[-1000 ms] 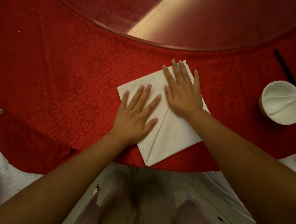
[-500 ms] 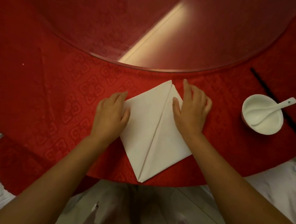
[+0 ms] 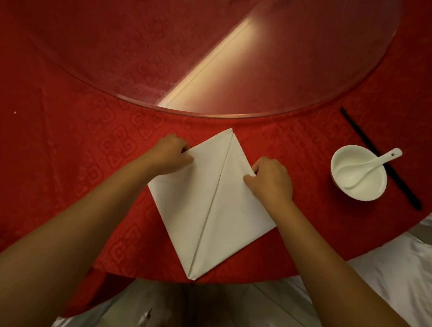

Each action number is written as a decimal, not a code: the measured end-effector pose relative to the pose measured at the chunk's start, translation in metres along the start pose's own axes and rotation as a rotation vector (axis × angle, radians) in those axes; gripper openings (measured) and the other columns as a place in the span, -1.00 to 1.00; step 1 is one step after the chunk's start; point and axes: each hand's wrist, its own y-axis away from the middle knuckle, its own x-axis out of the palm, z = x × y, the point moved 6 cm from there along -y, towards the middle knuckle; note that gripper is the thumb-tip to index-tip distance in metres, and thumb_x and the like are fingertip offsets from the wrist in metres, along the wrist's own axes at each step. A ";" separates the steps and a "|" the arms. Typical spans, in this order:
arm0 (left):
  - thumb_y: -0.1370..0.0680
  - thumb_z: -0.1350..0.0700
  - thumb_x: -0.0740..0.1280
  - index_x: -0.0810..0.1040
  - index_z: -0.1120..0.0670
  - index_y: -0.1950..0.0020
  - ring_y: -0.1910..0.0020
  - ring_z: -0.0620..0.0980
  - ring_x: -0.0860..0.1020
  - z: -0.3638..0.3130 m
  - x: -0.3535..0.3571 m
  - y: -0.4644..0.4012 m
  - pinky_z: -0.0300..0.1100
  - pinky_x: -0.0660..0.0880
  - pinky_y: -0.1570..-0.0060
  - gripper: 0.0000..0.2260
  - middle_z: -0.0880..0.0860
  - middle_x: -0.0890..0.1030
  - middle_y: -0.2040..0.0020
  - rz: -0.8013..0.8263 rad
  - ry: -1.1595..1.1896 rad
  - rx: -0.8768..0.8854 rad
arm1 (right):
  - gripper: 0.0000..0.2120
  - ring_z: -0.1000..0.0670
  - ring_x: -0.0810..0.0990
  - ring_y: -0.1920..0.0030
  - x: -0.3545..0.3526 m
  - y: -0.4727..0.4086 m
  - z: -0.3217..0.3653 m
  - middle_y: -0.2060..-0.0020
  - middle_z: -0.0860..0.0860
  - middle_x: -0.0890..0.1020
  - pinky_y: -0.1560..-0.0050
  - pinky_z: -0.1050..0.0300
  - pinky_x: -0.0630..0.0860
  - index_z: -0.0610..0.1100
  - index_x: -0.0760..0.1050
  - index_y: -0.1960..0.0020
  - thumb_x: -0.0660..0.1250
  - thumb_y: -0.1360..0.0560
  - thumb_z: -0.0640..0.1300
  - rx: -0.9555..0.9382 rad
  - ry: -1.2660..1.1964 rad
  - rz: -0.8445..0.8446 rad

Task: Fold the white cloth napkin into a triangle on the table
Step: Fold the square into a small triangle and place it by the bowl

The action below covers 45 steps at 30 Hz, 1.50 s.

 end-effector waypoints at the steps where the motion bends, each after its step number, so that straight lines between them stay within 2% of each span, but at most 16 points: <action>1: -0.49 0.20 0.30 0.52 0.22 0.17 0.15 0.13 0.48 0.000 -0.002 0.000 -0.18 0.30 0.24 -0.91 0.22 0.56 0.08 0.017 0.024 0.011 | -0.76 -0.20 0.52 -0.07 0.001 -0.001 0.001 -0.05 -0.17 0.58 0.04 -0.03 0.45 -0.22 0.48 -0.05 0.31 -0.41 -0.16 -0.004 -0.045 0.012; 4: -0.52 0.17 0.31 0.56 0.12 0.03 0.16 -0.03 0.50 0.002 -0.008 0.001 -0.19 0.39 0.23 -0.92 0.05 0.57 0.08 0.094 0.211 -0.006 | -0.74 -0.18 0.55 -0.02 0.001 -0.003 0.001 -0.01 -0.13 0.60 0.11 0.02 0.46 -0.20 0.48 -0.08 0.32 -0.41 -0.16 0.006 -0.151 0.058; 8: -0.53 0.23 0.27 0.63 0.14 -0.07 0.10 0.00 0.61 0.005 -0.013 0.003 -0.09 0.55 0.03 -0.81 0.08 0.66 0.05 0.226 0.341 -0.001 | -0.94 -0.10 0.55 0.21 -0.001 -0.010 -0.005 0.31 -0.04 0.58 0.32 0.12 0.41 -0.18 0.53 0.22 0.33 -0.39 -0.18 0.006 -0.258 0.136; 13: -0.45 0.27 0.38 0.68 0.07 0.08 0.33 -0.18 0.61 0.005 -0.019 0.013 -0.32 0.55 0.27 -0.86 0.02 0.69 0.22 0.228 0.406 0.002 | -0.92 -0.06 0.57 0.20 -0.005 -0.010 -0.002 0.25 -0.05 0.60 0.15 0.09 0.47 -0.10 0.54 0.24 0.38 -0.37 -0.26 -0.038 -0.480 0.245; 16: -0.43 0.28 0.40 0.66 0.06 0.16 0.39 -0.21 0.54 -0.005 -0.044 0.020 -0.30 0.48 0.30 -0.87 0.02 0.64 0.29 0.114 0.404 0.061 | -0.86 -0.02 0.55 0.23 -0.034 -0.012 0.012 0.25 -0.10 0.61 0.15 0.09 0.45 -0.10 0.54 0.26 0.39 -0.38 -0.31 -0.129 -0.533 0.194; 19: -0.44 0.23 0.41 0.64 0.08 0.17 0.31 -0.13 0.50 -0.019 -0.095 0.029 -0.22 0.43 0.23 -0.94 0.03 0.60 0.29 -0.071 0.415 0.129 | -0.84 0.15 0.51 0.34 -0.089 -0.012 0.038 0.32 -0.05 0.60 0.26 0.22 0.41 -0.11 0.52 0.29 0.38 -0.39 -0.34 -0.266 -0.570 0.070; 23: -0.44 0.20 0.42 0.57 -0.07 0.27 0.41 -0.28 0.48 -0.048 -0.157 0.058 -0.45 0.39 0.36 -0.82 -0.13 0.58 0.37 -0.312 0.355 0.285 | -0.98 0.09 0.53 0.30 -0.161 0.012 0.072 0.32 -0.07 0.63 0.31 0.23 0.42 -0.17 0.57 0.19 0.37 -0.41 -0.25 -0.462 -0.552 -0.095; 25: -0.43 0.23 0.41 0.53 -0.09 0.27 0.35 -0.26 0.50 -0.058 -0.172 0.077 -0.42 0.42 0.29 -0.78 -0.10 0.57 0.31 -0.399 0.320 0.365 | -0.97 0.15 0.52 0.34 -0.181 0.027 0.082 0.35 0.03 0.61 0.35 0.32 0.42 -0.16 0.57 0.18 0.37 -0.41 -0.25 -0.552 -0.529 -0.140; 27: -0.41 0.21 0.42 0.55 -0.02 0.21 0.25 -0.15 0.54 -0.061 -0.174 0.097 -0.28 0.49 0.15 -0.86 -0.01 0.58 0.25 -0.496 0.268 0.435 | -0.96 0.20 0.51 0.34 -0.189 0.043 0.084 0.35 0.09 0.60 0.31 0.33 0.41 -0.16 0.58 0.19 0.36 -0.39 -0.27 -0.620 -0.507 -0.180; 30: -0.37 0.17 0.30 0.57 0.11 0.17 0.23 -0.05 0.52 -0.054 -0.148 0.121 -0.20 0.44 0.14 -0.91 0.05 0.57 0.22 -0.571 0.172 0.562 | -0.89 0.25 0.52 0.28 -0.171 0.067 0.073 0.33 0.13 0.61 0.22 0.42 0.37 -0.14 0.58 0.22 0.33 -0.31 -0.30 -0.747 -0.409 -0.248; 32: -0.32 0.24 0.29 0.58 0.16 0.18 0.23 0.00 0.51 -0.041 -0.105 0.128 -0.17 0.43 0.18 -0.87 0.07 0.56 0.22 -0.505 0.079 0.590 | -0.84 0.12 0.58 0.21 -0.135 0.082 0.060 0.27 0.01 0.66 0.08 0.22 0.45 -0.15 0.59 0.21 0.32 -0.24 -0.29 -0.840 -0.236 -0.264; 34: -0.25 0.34 0.36 0.61 0.20 0.20 0.25 0.14 0.57 -0.023 -0.051 0.129 -0.10 0.49 0.24 -0.83 0.14 0.59 0.23 -0.407 -0.098 0.565 | -0.85 -0.09 0.64 0.18 -0.085 0.092 0.042 0.26 -0.05 0.67 0.00 0.02 0.43 -0.16 0.58 0.22 0.36 -0.21 -0.28 -0.873 -0.056 -0.208; 36: -0.23 0.39 0.43 0.62 0.23 0.21 0.29 0.18 0.59 -0.006 0.003 0.130 -0.04 0.53 0.31 -0.82 0.18 0.62 0.24 -0.283 -0.230 0.565 | -0.86 -0.10 0.63 0.18 -0.031 0.101 0.023 0.26 -0.03 0.65 -0.09 0.04 0.35 -0.14 0.57 0.22 0.41 -0.23 -0.29 -0.875 0.121 -0.092; 38: -0.31 0.35 0.40 0.60 0.23 0.19 0.29 0.17 0.59 0.006 0.036 0.133 -0.05 0.54 0.31 -0.89 0.19 0.61 0.22 -0.219 -0.266 0.586 | -0.84 -0.07 0.62 0.15 0.011 0.108 0.007 0.23 -0.01 0.64 -0.15 0.05 0.39 -0.12 0.56 0.21 0.46 -0.24 -0.26 -0.908 0.240 -0.019; 40: -0.38 0.27 0.37 0.59 0.22 0.12 0.22 0.16 0.59 0.014 0.045 0.134 -0.07 0.53 0.24 -0.90 0.18 0.61 0.15 -0.233 -0.263 0.605 | -0.81 -0.05 0.61 0.10 0.028 0.110 -0.002 0.16 -0.01 0.64 -0.15 -0.02 0.42 -0.10 0.57 0.16 0.48 -0.25 -0.20 -0.900 0.241 -0.012; 45: -0.39 0.20 0.46 0.60 0.20 -0.12 -0.09 0.15 0.59 0.008 0.050 0.134 0.02 0.54 -0.04 -0.69 0.18 0.63 -0.11 -0.146 -0.324 0.738 | -0.74 -0.07 0.59 -0.02 0.034 0.116 -0.003 0.02 -0.06 0.64 -0.19 -0.08 0.40 -0.10 0.57 -0.01 0.41 -0.33 -0.11 -0.967 0.212 -0.064</action>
